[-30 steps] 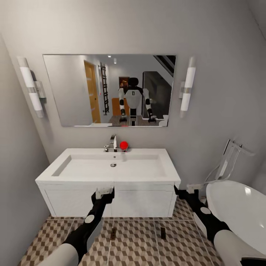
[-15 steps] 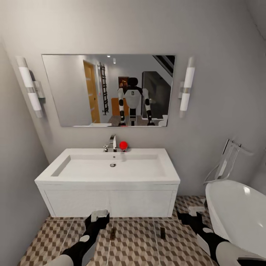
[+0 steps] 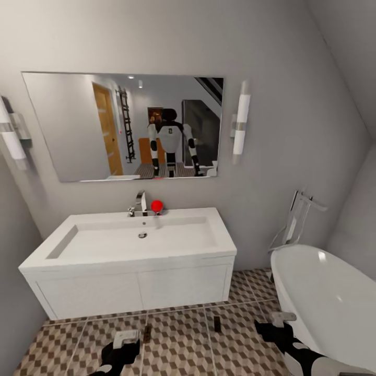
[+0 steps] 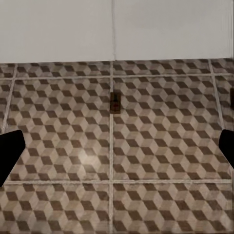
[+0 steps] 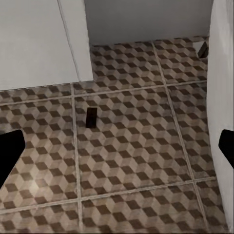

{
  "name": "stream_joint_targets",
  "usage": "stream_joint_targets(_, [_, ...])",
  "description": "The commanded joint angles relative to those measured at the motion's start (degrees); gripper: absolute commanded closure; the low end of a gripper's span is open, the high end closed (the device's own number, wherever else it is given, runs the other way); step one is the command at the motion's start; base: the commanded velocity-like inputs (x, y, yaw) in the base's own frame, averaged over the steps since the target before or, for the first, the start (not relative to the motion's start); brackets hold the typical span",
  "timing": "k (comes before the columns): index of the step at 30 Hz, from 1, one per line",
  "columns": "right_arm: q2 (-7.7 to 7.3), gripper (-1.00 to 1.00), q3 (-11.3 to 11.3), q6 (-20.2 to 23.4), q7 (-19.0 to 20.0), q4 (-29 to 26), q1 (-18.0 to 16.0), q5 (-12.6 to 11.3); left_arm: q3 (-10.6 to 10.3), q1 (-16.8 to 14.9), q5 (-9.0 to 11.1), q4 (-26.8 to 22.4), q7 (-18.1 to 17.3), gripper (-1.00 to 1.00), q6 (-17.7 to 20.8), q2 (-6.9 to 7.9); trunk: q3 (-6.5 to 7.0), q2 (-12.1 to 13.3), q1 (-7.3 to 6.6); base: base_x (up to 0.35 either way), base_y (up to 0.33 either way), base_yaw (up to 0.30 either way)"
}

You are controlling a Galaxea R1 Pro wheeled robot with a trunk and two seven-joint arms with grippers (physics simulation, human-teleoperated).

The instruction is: Take the four mousetraps from the cabinet in the bathroom and place them on the bathroom floor. Make sure all four end up on the same floor surface, and ensure that at least two of them are either under or directly next to the same bathroom sink.

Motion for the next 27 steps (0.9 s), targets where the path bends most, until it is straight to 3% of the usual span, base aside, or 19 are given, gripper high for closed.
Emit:
stream_joint_targets(1, [-0.08, -1.00, 0.0, -0.4, 0.4, 0.3, 0.3, -0.3, -0.5, 0.0, 0.4, 0.4, 0.0, -1.00, -0.4, -0.02, -0.13, -0.1, 0.04, 0.000, 0.000, -0.268])
stream_joint_targets(9, [-0.37, -1.00, 0.0, -0.1, 0.1, 0.5, 4.3, -0.4, -0.4, 2.7, 0.4, 0.9, -2.3, -1.00, -0.4, 0.21, -0.14, -0.1, 0.04, 0.000, 0.000, -0.271])
stream_joint_targets(16, [-0.43, -1.00, 0.0, -0.1, -4.3, 0.5, 7.4, -0.5, -0.2, 5.6, 0.8, 0.9, -3.4, -1.00, -0.3, 0.11, -0.14, -0.1, 0.04, 0.000, 0.000, -0.272])
stream_joint_targets(22, [-0.44, -1.00, 0.0, -0.3, -6.8, 0.5, 10.6, -0.5, -0.2, 8.9, 3.2, 0.9, -3.5, -1.00, -0.6, -0.04, -0.14, -0.1, 0.04, 0.000, 0.000, -0.273])
stream_joint_targets(27, [-0.26, -1.00, 0.0, -0.3, -7.2, 0.5, 11.4, -0.4, -0.3, 9.7, 4.1, 0.8, -3.4, -1.00, -0.9, -0.31, -0.14, -0.1, 0.04, 0.000, 0.000, -0.277])
